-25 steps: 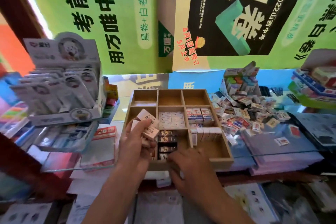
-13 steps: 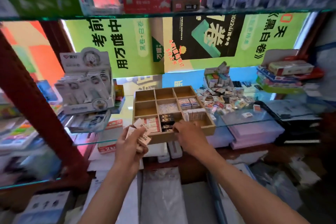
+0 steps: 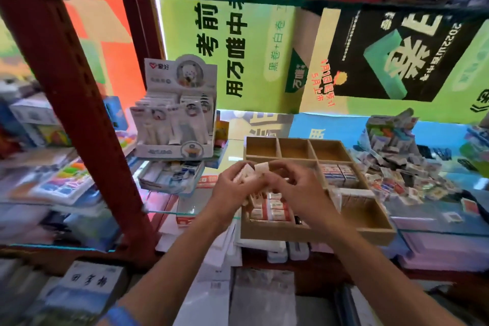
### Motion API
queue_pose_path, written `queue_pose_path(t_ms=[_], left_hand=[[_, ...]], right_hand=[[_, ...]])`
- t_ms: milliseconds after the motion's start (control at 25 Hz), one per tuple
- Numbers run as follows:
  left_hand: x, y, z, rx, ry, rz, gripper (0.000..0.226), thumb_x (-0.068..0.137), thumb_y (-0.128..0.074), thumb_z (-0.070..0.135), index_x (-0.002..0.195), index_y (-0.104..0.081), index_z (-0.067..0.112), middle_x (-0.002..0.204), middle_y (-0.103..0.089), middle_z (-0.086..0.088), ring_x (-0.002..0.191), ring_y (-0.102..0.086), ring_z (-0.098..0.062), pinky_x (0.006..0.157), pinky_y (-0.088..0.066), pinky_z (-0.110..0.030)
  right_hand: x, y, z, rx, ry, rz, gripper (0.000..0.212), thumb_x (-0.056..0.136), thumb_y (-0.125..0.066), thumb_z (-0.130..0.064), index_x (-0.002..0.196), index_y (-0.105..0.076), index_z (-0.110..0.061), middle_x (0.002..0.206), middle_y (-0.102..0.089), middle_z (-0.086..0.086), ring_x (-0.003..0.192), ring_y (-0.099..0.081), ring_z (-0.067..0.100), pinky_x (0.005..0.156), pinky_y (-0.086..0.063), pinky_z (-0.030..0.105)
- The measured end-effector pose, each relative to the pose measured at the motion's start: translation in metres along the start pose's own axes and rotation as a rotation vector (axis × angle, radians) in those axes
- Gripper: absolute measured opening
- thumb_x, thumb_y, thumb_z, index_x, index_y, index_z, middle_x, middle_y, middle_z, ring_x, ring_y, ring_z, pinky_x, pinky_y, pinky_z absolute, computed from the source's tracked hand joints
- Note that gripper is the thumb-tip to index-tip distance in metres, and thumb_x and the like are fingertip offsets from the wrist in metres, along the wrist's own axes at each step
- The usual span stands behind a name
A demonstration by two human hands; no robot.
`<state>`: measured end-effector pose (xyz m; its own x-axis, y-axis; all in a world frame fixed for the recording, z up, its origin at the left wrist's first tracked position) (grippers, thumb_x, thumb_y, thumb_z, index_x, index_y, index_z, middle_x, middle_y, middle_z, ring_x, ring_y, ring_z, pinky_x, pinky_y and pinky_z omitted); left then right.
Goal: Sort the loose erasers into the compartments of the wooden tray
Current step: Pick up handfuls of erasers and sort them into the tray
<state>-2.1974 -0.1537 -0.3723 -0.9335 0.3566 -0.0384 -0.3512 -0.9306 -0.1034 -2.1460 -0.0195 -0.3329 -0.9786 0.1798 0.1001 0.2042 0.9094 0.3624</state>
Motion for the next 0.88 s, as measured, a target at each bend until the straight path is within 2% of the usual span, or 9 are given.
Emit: queue_pose_path(t_ms=[80, 160, 240, 320, 360, 480, 640, 720, 880], left_hand=[[0.017, -0.002, -0.003, 0.024, -0.044, -0.077, 0.022, 0.087, -0.072, 0.014, 0.106, -0.065, 0.019, 0.093, -0.070, -0.008, 0.079, -0.072, -0.022, 0.061, -0.056, -0.031], [0.037, 0.016, -0.010, -0.077, -0.051, -0.032, 0.022, 0.086, -0.070, 0.007, 0.103, -0.066, 0.021, 0.087, -0.069, -0.006, 0.071, -0.069, -0.018, 0.051, -0.051, -0.026], [0.057, 0.048, -0.022, -0.147, -0.053, 0.147, 0.022, 0.086, -0.069, 0.006, 0.099, -0.067, 0.024, 0.087, -0.069, -0.009, 0.067, -0.066, -0.019, 0.045, -0.045, -0.026], [0.063, 0.073, -0.037, 0.016, -0.036, 0.351, 0.018, 0.086, -0.071, 0.011, 0.096, -0.066, 0.026, 0.093, -0.070, -0.010, 0.069, -0.068, -0.019, 0.047, -0.048, -0.029], [0.063, 0.077, -0.040, 0.111, -0.042, 0.392, 0.017, 0.086, -0.071, 0.013, 0.096, -0.066, 0.026, 0.093, -0.069, -0.010, 0.069, -0.068, -0.016, 0.047, -0.051, -0.029], [0.065, 0.067, -0.040, 0.187, -0.105, 0.334, 0.015, 0.088, -0.068, 0.008, 0.099, -0.063, 0.017, 0.086, -0.063, -0.006, 0.059, -0.063, -0.005, 0.045, -0.049, -0.024], [0.067, 0.069, -0.038, 0.192, -0.147, 0.314, 0.016, 0.088, -0.068, 0.007, 0.098, -0.063, 0.018, 0.085, -0.061, -0.003, 0.059, -0.064, -0.005, 0.043, -0.049, -0.024], [0.068, 0.068, -0.041, 0.203, -0.141, 0.296, 0.016, 0.088, -0.068, 0.008, 0.098, -0.062, 0.020, 0.083, -0.060, -0.001, 0.059, -0.063, -0.004, 0.043, -0.048, -0.023], [0.068, 0.066, -0.040, 0.190, -0.152, 0.286, 0.016, 0.089, -0.070, 0.015, 0.099, -0.062, 0.023, 0.084, -0.062, -0.001, 0.062, -0.065, -0.007, 0.046, -0.051, -0.025]], right_hand=[[0.022, -0.011, 0.006, 0.068, -0.071, -0.054, 0.016, 0.091, -0.067, -0.032, 0.106, -0.066, -0.028, 0.099, -0.071, -0.008, 0.088, -0.070, 0.007, 0.072, -0.058, 0.022], [0.042, -0.011, 0.017, 0.059, -0.112, -0.031, 0.015, 0.090, -0.067, -0.034, 0.102, -0.068, -0.026, 0.096, -0.072, -0.005, 0.085, -0.071, 0.010, 0.072, -0.059, 0.028], [0.059, -0.002, 0.028, 0.062, -0.136, 0.028, 0.012, 0.090, -0.066, -0.037, 0.097, -0.068, -0.028, 0.091, -0.073, -0.008, 0.081, -0.071, 0.009, 0.068, -0.057, 0.026], [0.075, 0.004, 0.039, 0.074, -0.217, 0.038, 0.010, 0.092, -0.065, -0.036, 0.096, -0.068, -0.028, 0.090, -0.073, -0.009, 0.079, -0.070, 0.008, 0.060, -0.052, 0.017], [0.084, 0.003, 0.043, 0.049, -0.260, 0.017, 0.007, 0.093, -0.065, -0.032, 0.096, -0.068, -0.027, 0.090, -0.073, -0.007, 0.079, -0.069, 0.007, 0.056, -0.050, 0.014], [0.110, -0.012, 0.049, -0.183, -0.318, -0.090, 0.009, 0.092, -0.068, -0.020, 0.101, -0.069, -0.021, 0.090, -0.072, -0.001, 0.076, -0.069, 0.006, 0.054, -0.049, 0.013], [0.125, -0.038, 0.062, -0.342, -0.338, -0.138, 0.006, 0.087, -0.074, -0.017, 0.091, -0.072, -0.013, 0.081, -0.073, 0.002, 0.069, -0.072, 0.012, 0.070, -0.060, 0.029], [0.131, -0.042, 0.066, -0.439, -0.276, -0.073, 0.009, 0.085, -0.076, -0.020, 0.088, -0.075, -0.011, 0.079, -0.073, 0.002, 0.070, -0.071, 0.014, 0.074, -0.060, 0.032], [0.134, -0.052, 0.060, -0.654, -0.063, -0.002, 0.010, 0.091, -0.070, -0.022, 0.093, -0.076, -0.015, 0.089, -0.071, -0.001, 0.077, -0.065, 0.010, 0.077, -0.056, 0.025]])
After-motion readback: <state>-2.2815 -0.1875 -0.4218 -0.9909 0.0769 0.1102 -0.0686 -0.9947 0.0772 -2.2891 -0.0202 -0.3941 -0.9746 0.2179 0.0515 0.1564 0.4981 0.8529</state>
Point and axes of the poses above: each hand's wrist, its own x-axis towards the middle knuckle, its own y-axis out of the back of the hand, z = x × y, the point moved 8 cm from there along x, towards the middle knuckle
